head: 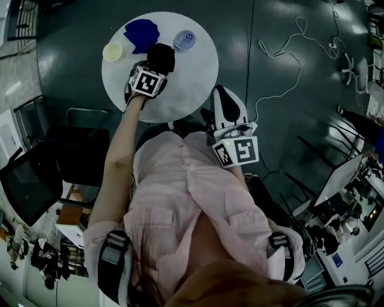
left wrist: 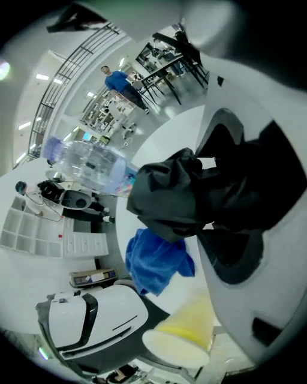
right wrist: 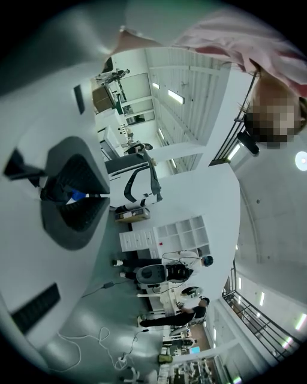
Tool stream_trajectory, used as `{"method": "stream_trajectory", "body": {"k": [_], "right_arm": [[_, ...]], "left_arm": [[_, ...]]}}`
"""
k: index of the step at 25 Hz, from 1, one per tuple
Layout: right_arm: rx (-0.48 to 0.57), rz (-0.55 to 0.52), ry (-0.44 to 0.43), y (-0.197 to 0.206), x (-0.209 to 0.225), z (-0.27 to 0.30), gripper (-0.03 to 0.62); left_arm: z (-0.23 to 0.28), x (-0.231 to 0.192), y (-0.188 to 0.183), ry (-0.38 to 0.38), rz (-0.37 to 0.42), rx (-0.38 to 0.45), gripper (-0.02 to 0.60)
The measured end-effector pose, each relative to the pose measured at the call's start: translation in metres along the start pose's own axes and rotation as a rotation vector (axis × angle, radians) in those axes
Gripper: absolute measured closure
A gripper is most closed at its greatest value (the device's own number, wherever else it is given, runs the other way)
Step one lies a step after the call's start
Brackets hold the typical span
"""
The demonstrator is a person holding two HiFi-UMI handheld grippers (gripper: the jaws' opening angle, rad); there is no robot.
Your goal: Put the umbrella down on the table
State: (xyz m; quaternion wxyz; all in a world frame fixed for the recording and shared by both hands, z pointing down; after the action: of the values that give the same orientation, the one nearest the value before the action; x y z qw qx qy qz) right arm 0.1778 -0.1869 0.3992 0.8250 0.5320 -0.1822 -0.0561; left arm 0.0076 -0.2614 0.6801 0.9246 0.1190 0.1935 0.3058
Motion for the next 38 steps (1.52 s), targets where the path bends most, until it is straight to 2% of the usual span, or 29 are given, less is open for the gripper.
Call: {"method": "stream_trajectory", "body": {"k": [3,6,7,8,9,10,13,15,18,22,25,38], "right_arm": [[0.014,-0.013,-0.017,-0.002,-0.003,0.001,0.560],[0.036,-0.023,-0.042,-0.004,-0.008,0.002,0.560],[0.046,-0.026,-0.052,-0.005,-0.010,0.002,0.560],[0.055,-0.029,-0.062,-0.006,-0.013,0.002,0.560],[0.064,-0.031,-0.071,-0.008,-0.016,0.002,0.560],[0.072,-0.034,-0.081,-0.009,-0.019,0.001,0.560],[0.099,-0.049,-0.110,-0.012,-0.030,-0.004,0.560],[0.118,-0.058,-0.129,-0.015,-0.036,-0.008,0.560],[0.143,-0.071,-0.153,-0.018,-0.043,-0.013,0.560],[0.166,-0.089,-0.174,-0.018,-0.050,-0.018,0.560],[0.176,-0.103,-0.180,-0.019,-0.054,-0.024,0.560],[0.179,-0.153,-0.165,-0.020,-0.058,-0.033,0.561]], "left_arm": [[-0.054,-0.001,-0.010,-0.055,-0.003,0.154,0.225],[-0.129,0.007,-0.025,-0.108,-0.030,0.357,0.231],[-0.157,0.012,-0.029,-0.136,-0.035,0.432,0.277],[-0.185,0.018,-0.032,-0.173,-0.034,0.514,0.386],[-0.212,0.026,-0.035,-0.212,-0.028,0.597,0.470],[-0.238,0.034,-0.036,-0.242,-0.019,0.676,0.515],[-0.298,0.066,-0.029,-0.266,-0.004,0.862,0.561],[-0.324,0.087,-0.017,-0.264,-0.004,0.928,0.561],[-0.349,0.108,0.001,-0.268,-0.051,0.998,0.563],[-0.357,0.108,0.022,-0.286,-0.118,1.035,0.563],[-0.361,0.109,0.026,-0.299,-0.117,1.053,0.563],[-0.361,0.116,0.020,-0.266,-0.101,1.071,0.563]]}}
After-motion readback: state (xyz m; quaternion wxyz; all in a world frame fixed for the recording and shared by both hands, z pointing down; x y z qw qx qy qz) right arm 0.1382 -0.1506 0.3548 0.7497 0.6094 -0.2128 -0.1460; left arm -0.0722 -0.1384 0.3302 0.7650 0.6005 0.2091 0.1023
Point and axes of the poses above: the fingertips, and each gripper's own axes: z forward along the fingers, x to its right, y out of its underside, the point moved 4 cm from there along -z, backward along the fingers, and after that the axes turned 5 degrees about -x, right-handed, at the moved point
